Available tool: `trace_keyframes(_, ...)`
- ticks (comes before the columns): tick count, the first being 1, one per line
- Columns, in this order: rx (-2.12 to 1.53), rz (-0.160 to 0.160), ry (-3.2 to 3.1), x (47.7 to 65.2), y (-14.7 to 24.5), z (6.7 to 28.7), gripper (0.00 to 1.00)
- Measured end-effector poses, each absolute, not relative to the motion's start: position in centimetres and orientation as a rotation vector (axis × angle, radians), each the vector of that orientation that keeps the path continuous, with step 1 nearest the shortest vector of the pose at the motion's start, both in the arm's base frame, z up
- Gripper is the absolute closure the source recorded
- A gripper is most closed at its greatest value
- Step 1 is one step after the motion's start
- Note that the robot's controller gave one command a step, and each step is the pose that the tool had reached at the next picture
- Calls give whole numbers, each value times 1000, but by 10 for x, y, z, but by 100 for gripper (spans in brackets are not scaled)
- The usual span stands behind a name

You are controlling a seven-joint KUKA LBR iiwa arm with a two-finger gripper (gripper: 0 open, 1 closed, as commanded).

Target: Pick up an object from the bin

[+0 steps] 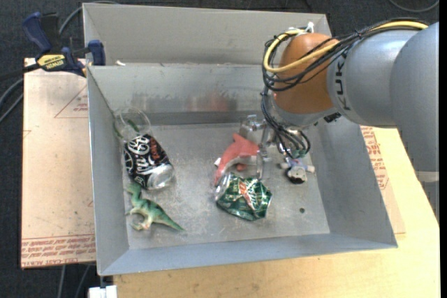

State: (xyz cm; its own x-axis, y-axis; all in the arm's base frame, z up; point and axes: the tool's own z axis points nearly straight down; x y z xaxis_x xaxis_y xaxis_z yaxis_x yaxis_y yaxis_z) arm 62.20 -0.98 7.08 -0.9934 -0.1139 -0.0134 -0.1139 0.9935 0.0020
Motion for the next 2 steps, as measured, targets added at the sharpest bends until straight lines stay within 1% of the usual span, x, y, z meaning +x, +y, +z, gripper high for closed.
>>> trace_keyframes(1, 177, 7, 3124, 593, -15, 71, 100)
trace_keyframes(2, 177, 7, 3124, 593, -15, 71, 100)
